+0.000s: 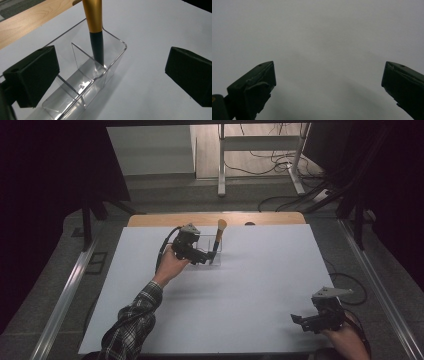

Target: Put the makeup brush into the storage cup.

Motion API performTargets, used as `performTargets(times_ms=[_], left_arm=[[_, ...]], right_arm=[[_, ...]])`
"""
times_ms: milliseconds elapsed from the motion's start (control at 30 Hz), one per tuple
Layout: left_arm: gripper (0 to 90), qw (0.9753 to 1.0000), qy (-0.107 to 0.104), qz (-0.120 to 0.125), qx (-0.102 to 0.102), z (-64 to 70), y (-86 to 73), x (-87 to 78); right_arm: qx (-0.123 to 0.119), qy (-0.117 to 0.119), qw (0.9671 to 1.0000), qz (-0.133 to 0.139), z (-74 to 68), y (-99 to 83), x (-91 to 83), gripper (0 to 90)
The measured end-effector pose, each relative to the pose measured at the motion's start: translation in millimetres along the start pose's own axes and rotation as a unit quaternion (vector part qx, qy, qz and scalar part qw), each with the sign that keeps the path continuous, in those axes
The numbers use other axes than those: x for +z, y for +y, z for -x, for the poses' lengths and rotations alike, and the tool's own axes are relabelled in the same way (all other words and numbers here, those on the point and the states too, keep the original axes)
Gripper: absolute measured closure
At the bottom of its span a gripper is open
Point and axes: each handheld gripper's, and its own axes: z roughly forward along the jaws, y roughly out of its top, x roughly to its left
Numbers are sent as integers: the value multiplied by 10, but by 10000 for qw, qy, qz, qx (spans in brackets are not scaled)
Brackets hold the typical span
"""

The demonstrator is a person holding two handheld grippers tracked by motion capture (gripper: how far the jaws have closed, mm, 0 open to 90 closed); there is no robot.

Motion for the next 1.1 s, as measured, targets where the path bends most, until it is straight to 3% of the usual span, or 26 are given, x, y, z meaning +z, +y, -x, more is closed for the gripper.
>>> performTargets(times_ms=[567, 1100], left_arm=[[0, 9999, -38, 78, -87, 23, -93, -141], [0, 9998, -152, -65, -56, 87, -176, -215]], right_arm=[[0, 11, 10000, 2, -3, 2, 0, 0], [-15, 22, 10000, 4, -2, 1, 3, 0]])
